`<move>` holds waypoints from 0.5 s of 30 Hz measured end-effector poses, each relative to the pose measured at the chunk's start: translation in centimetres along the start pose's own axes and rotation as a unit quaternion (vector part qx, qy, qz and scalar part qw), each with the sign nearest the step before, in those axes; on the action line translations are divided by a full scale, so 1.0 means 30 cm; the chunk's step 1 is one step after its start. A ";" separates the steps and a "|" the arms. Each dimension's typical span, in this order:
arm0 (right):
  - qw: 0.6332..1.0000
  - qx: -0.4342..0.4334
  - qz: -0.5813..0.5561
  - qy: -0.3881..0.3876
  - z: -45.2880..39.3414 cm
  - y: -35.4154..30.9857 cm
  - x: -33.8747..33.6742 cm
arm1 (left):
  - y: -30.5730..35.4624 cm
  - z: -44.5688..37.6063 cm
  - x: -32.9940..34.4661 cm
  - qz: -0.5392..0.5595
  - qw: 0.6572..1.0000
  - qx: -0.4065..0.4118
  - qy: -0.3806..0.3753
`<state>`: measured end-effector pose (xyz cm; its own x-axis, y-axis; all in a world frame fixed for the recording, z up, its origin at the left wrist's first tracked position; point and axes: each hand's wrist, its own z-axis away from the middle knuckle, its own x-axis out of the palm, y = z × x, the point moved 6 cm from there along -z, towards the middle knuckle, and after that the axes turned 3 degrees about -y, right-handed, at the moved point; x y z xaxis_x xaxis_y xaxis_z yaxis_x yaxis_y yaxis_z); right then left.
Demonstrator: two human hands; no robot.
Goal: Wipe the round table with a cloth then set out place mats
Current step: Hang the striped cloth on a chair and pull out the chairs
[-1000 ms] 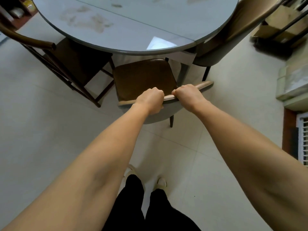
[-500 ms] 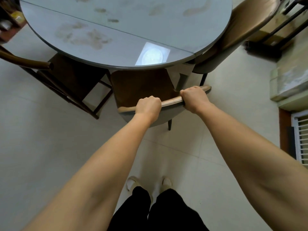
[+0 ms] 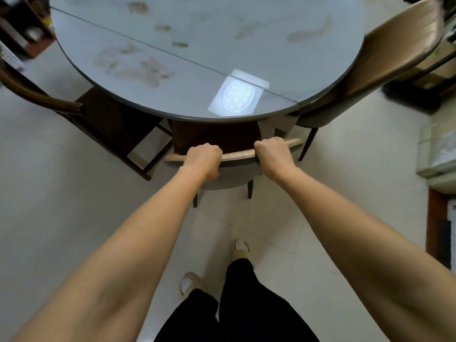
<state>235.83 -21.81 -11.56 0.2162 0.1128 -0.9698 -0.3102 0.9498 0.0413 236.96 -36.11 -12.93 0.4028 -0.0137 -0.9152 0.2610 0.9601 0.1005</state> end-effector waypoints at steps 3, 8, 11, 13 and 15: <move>0.999 -0.036 -0.015 -0.022 -0.012 -0.006 0.000 | 0.025 -0.006 -0.014 -0.003 0.998 -0.062 -0.027; 0.990 -0.073 -0.011 -0.119 -0.034 -0.024 0.008 | 0.067 -0.013 -0.017 -0.009 0.994 -0.085 -0.067; 0.987 -0.088 -0.015 -0.135 -0.070 -0.012 -0.024 | 0.054 -0.047 -0.057 0.003 0.992 -0.084 -0.090; 0.986 -0.091 -0.022 -0.137 -0.080 -0.010 -0.033 | 0.055 -0.052 -0.070 0.003 0.991 -0.091 -0.100; 0.985 -0.093 -0.021 -0.143 -0.085 -0.008 -0.028 | 0.054 -0.059 -0.066 0.003 0.990 -0.098 -0.103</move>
<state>233.37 -22.87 -11.35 0.4763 0.1769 -0.8613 -0.4541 0.8883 -0.0687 235.05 -34.04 -11.64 0.5801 -0.0455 -0.8133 0.0916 0.9958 0.0095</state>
